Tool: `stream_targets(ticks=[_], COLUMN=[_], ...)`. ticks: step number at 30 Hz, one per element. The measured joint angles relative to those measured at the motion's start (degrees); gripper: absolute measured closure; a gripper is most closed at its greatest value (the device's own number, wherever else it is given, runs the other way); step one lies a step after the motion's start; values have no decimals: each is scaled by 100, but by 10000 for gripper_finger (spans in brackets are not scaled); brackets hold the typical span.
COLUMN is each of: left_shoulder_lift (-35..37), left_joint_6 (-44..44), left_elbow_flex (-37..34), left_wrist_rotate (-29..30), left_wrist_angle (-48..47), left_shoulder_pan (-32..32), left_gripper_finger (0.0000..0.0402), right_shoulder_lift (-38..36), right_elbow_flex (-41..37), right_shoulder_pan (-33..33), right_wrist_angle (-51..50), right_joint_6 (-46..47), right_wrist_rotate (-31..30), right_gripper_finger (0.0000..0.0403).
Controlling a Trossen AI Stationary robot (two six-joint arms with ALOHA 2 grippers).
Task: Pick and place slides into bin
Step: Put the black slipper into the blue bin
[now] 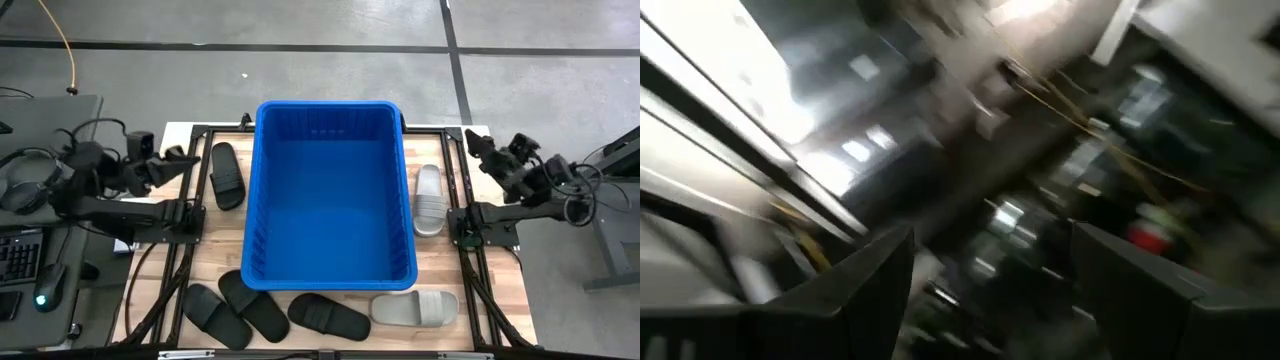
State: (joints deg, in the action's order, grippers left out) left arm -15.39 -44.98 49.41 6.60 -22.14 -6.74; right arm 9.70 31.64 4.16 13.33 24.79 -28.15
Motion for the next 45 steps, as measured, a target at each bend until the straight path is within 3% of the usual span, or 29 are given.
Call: stream_targets(ticks=[5,15,19,23,26,30,38,41,45], left_shoulder_lift=[-870,-2592,-3026,-3286,-3386,-3455,-3473,-3559,-3729], left_joint_6=[501,1860,2136,2219,2024,1812,1912,2130,2764], left_elbow_flex=[954,2514,3031,3774,4314,4673,4685,4588,4520], left_wrist_rotate=[413,726,1555,2752,3048,3070,3058,2895,1830], left_wrist_angle=[-344,-1145,-2010,-3136,-4000,-4685,-4934,-4309,-2732], left_shoulder_pan=[0,0,-4,-4,-7,-4,-7,-4,-4], left_gripper_finger=[195,195,195,195,195,195,195,195,195], right_shoulder_lift=[814,1935,2319,2747,3051,3387,3619,3649,3671], right_elbow_flex=[762,1641,2136,2740,3197,3610,3803,3800,3795], right_shoulder_pan=[0,0,-2,-2,-4,-4,-4,-4,-7], right_wrist_angle=[-846,-1164,-1689,-2661,-3413,-3802,-3704,-3704,-3624], right_joint_6=[-228,-855,-1078,-1061,-981,-985,-980,-912,-836], right_wrist_rotate=[-620,-626,-576,-625,-630,-620,-749,-849,-897], right_gripper_finger=[142,142,142,142,142,142,142,142,142])
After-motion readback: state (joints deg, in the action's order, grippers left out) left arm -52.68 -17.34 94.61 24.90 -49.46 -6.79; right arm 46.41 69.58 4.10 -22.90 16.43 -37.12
